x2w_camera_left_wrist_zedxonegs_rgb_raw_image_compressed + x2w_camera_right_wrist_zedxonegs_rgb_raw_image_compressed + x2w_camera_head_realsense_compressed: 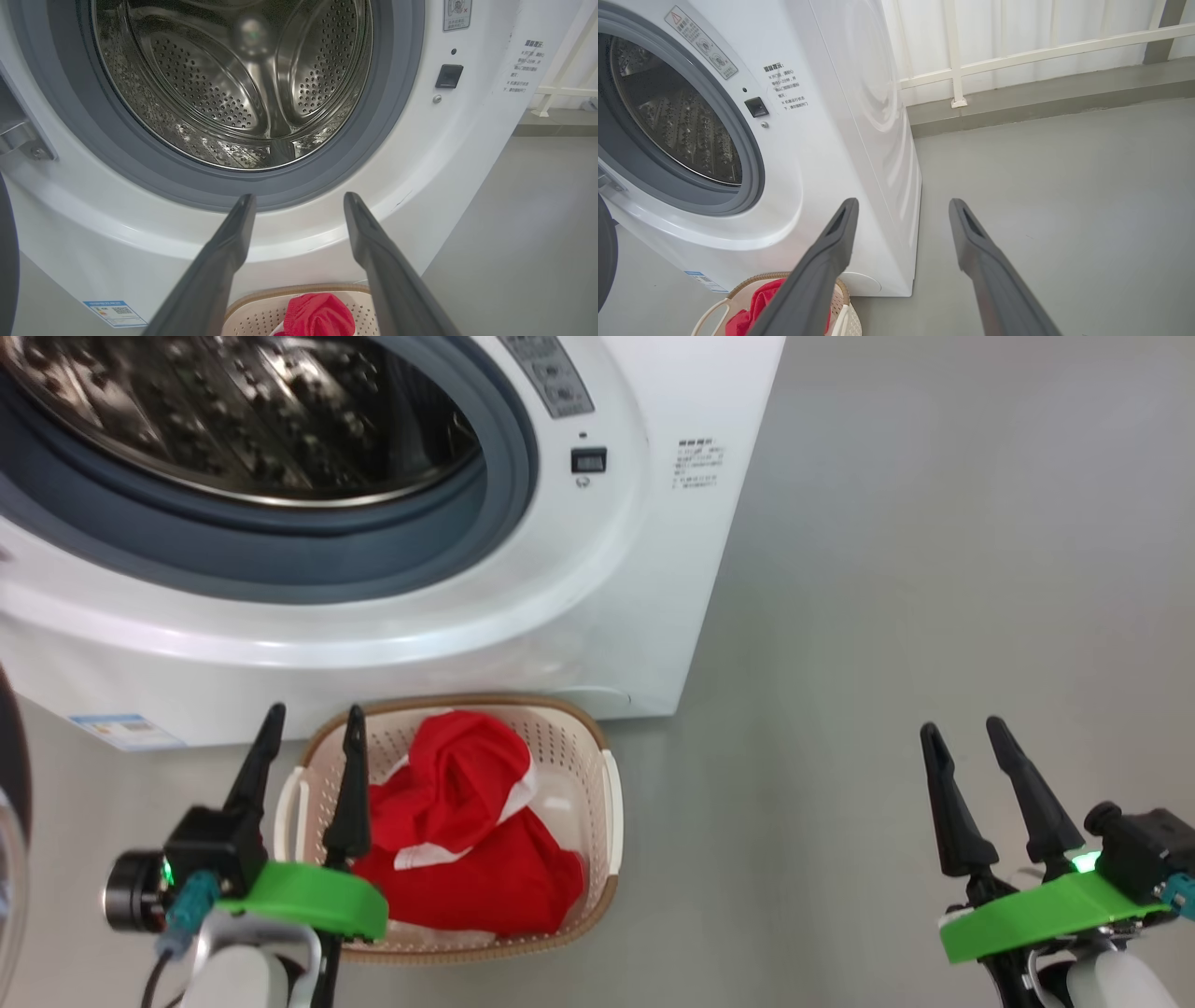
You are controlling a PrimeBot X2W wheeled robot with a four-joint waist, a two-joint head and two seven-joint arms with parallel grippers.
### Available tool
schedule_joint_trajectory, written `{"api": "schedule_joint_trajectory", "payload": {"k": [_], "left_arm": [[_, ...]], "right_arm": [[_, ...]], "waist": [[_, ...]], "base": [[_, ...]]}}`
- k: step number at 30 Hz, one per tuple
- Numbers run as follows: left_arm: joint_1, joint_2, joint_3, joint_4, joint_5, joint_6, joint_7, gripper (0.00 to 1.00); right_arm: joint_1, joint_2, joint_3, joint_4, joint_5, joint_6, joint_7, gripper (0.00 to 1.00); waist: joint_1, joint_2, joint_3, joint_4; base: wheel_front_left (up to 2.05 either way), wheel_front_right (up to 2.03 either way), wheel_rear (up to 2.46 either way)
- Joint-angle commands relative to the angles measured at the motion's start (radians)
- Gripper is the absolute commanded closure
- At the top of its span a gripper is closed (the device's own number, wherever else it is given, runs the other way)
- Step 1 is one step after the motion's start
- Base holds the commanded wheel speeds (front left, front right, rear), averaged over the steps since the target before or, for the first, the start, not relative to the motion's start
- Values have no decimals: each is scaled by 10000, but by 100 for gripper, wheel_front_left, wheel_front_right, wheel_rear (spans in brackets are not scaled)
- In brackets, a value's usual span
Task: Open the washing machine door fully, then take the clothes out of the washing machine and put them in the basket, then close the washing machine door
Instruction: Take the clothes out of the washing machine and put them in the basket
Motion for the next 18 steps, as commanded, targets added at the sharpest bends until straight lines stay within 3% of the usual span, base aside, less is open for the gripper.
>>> {"api": "schedule_joint_trajectory", "payload": {"k": [1,18], "left_arm": [[235,237,335,-385,163,-43,-49,0],[2441,237,721,-1748,249,66,-49,0]], "right_arm": [[125,-137,161,-198,-55,65,-63,0],[1063,-156,39,-178,-48,65,-63,0]], "waist": [[0,0,-370,106],[0,0,-1507,128]], "base": [[0,0,0],[0,0,0]]}}
